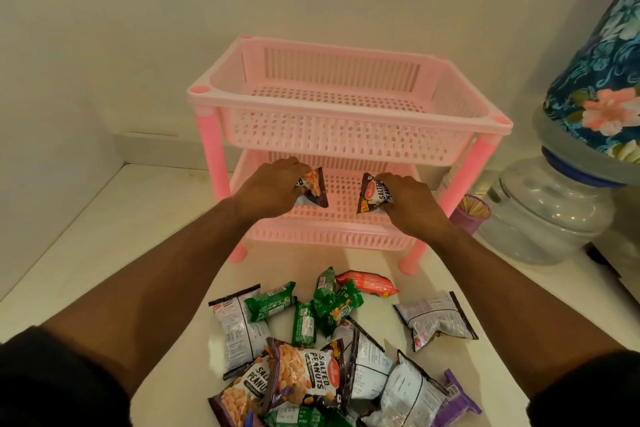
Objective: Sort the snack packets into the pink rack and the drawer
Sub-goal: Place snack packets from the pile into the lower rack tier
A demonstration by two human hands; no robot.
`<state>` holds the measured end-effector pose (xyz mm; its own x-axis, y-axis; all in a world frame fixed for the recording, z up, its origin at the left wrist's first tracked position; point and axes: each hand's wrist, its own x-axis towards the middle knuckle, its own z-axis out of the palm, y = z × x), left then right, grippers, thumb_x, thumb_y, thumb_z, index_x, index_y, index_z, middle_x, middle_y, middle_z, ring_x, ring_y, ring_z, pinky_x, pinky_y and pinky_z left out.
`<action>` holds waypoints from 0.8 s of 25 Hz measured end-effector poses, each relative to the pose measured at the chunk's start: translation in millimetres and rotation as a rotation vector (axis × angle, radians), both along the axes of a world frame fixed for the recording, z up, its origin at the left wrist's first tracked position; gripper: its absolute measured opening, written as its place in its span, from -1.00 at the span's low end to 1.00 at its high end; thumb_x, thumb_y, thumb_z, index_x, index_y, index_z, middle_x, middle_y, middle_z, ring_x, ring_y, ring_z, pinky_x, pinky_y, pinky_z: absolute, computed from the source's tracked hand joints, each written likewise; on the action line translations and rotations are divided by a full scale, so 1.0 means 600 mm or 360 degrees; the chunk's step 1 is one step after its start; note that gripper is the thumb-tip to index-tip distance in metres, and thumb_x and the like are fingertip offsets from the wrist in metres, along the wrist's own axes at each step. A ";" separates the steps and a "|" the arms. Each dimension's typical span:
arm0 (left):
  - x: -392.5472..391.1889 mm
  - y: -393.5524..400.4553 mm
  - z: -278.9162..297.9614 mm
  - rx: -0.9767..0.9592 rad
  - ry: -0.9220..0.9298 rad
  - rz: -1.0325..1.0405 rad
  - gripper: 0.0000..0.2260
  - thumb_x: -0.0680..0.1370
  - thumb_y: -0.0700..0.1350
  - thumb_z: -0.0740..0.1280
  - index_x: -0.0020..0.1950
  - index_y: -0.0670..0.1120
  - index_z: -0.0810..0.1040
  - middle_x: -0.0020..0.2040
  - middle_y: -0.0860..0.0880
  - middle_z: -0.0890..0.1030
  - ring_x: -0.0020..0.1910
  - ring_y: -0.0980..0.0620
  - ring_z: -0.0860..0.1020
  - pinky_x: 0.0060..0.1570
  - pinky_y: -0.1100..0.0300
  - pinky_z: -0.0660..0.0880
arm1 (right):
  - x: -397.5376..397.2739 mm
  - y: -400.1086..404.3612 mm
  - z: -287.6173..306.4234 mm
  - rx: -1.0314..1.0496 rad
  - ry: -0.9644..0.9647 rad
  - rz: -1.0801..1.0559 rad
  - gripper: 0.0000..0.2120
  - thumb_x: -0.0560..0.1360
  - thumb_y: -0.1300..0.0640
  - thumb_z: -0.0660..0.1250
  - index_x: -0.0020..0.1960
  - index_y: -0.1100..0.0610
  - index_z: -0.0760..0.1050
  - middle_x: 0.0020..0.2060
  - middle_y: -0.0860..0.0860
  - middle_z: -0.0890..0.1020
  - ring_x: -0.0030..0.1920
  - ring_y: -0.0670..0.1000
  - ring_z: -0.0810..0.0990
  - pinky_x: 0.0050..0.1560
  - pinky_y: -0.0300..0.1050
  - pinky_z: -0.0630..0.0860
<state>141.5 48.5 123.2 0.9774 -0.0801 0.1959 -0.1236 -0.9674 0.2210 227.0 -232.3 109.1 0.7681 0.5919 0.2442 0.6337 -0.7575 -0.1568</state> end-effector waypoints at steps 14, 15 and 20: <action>0.084 0.005 -0.094 0.0065 0.0789 0.0388 -0.70 0.56 -0.17 0.30 0.29 -0.14 0.48 0.29 -0.15 0.53 0.16 -0.09 0.50 0.12 0.10 0.43 | 0.081 0.031 -0.063 -0.0574 0.0557 -0.0152 -0.66 0.52 0.10 0.34 0.28 0.10 0.44 0.19 0.11 0.59 0.15 0.16 0.55 0.03 -0.04 0.46; 0.089 0.001 -0.094 0.0075 0.0873 0.0367 -0.66 0.58 -0.14 0.28 0.35 -0.16 0.43 0.35 -0.17 0.47 0.22 -0.12 0.47 0.17 0.07 0.40 | 0.084 0.037 -0.059 -0.0601 0.0621 -0.0151 -0.68 0.53 0.11 0.32 0.26 0.14 0.47 0.21 0.13 0.59 0.16 0.16 0.56 0.03 -0.07 0.45; 0.093 -0.020 -0.106 0.0228 0.1192 0.0241 -0.51 0.68 0.01 -0.02 0.57 -0.18 0.09 0.58 -0.21 0.11 0.53 -0.21 0.13 0.45 -0.10 0.10 | 0.077 0.061 -0.046 -0.0533 0.1125 -0.0166 -0.61 0.65 0.11 0.10 0.40 0.26 0.40 0.36 0.20 0.49 0.13 0.11 0.49 0.17 -0.06 0.37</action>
<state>197.2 36.4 59.4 0.8473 0.0900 -0.5234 0.1451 -0.9873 0.0651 273.5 -195.4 81.3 0.7302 0.4642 -0.5014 0.3920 -0.8856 -0.2490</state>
